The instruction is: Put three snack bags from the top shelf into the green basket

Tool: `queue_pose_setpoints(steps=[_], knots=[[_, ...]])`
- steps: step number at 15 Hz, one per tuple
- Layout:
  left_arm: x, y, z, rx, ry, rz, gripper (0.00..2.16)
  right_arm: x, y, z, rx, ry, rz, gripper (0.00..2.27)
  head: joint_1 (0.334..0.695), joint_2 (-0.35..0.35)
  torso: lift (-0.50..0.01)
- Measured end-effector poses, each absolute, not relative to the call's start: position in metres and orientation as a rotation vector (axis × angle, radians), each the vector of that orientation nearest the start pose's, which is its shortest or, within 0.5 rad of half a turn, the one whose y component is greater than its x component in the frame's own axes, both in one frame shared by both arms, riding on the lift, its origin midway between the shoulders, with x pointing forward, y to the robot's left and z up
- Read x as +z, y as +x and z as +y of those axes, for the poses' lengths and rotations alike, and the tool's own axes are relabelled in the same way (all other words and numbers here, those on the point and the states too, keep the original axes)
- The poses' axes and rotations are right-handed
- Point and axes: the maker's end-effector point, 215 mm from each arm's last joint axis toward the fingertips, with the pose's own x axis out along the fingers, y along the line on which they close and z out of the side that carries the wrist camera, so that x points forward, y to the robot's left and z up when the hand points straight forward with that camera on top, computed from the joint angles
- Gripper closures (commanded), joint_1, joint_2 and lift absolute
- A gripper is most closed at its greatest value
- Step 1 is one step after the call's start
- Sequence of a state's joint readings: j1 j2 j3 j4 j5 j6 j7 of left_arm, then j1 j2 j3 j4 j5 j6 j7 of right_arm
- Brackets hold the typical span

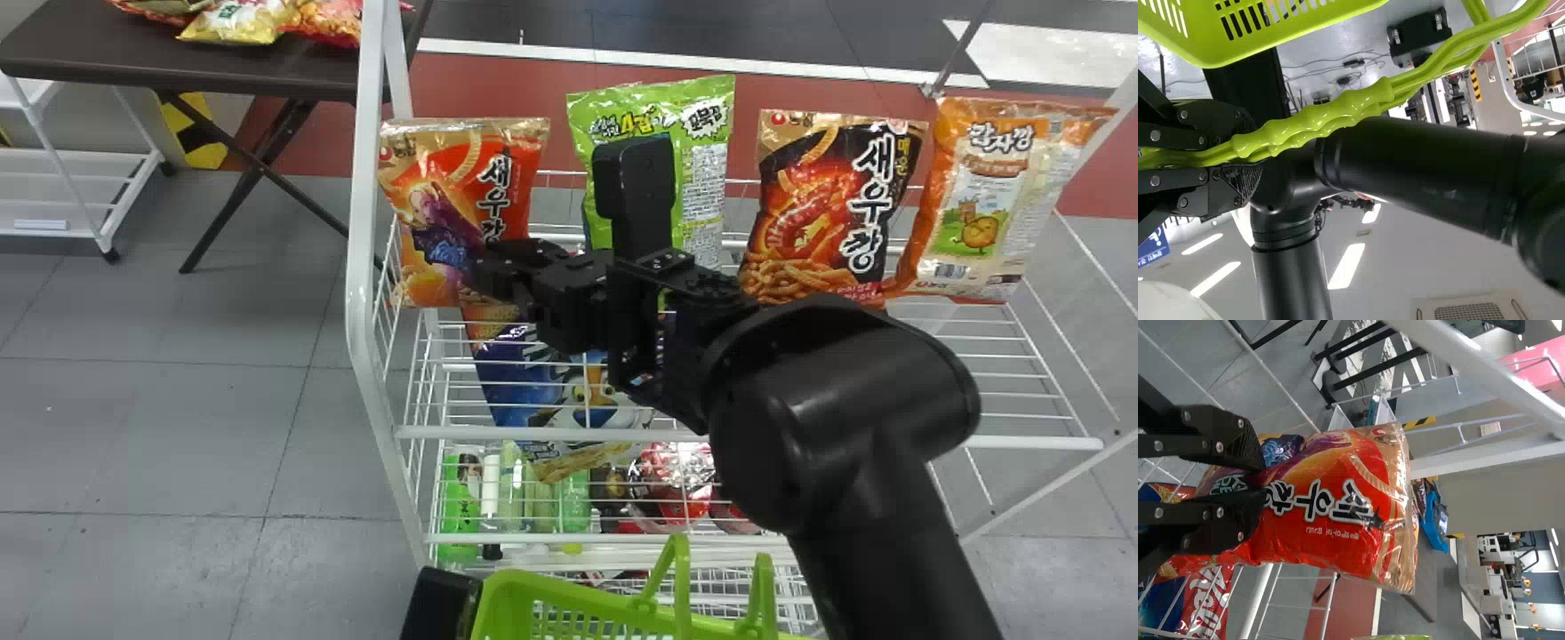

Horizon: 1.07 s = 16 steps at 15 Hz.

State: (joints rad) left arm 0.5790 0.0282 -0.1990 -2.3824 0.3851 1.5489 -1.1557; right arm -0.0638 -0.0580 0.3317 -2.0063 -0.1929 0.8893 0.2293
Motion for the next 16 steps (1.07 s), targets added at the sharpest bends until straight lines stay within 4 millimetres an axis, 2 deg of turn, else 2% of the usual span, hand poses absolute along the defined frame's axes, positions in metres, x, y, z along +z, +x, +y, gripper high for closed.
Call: queue_pose_setpoints(steps=[2,5,9,11,13,16], knots=[[-0.317,0.099,-0.071,-1.493,-0.997,1.091,1.4,-0.319,0.502,0.001,0.636,0.052,0.417,2.25,0.695,-0.136,-0.045],[-0.315,0.098,-0.071,-1.497,-1.001,1.09,1.4,-0.296,0.481,-0.038,0.597,0.05,0.405,2.25,0.695,-0.209,-0.045],[-0.312,0.1,-0.072,-1.51,-0.999,1.092,1.4,-0.256,0.444,-0.104,0.528,0.024,0.374,2.25,0.695,-0.35,-0.045],[-0.311,0.111,-0.07,-1.501,-0.955,1.062,1.4,-0.245,0.426,-0.14,0.5,0.013,0.396,2.25,0.695,-0.35,-0.045],[-0.307,0.123,-0.064,-1.495,-0.94,1.026,1.4,-0.238,0.399,-0.179,0.473,0.015,0.439,2.25,0.695,-0.35,-0.045],[-0.304,0.132,-0.061,-1.5,-0.955,1.001,1.4,-0.246,0.356,-0.228,0.438,0.064,0.543,2.25,0.695,-0.35,-0.045]])
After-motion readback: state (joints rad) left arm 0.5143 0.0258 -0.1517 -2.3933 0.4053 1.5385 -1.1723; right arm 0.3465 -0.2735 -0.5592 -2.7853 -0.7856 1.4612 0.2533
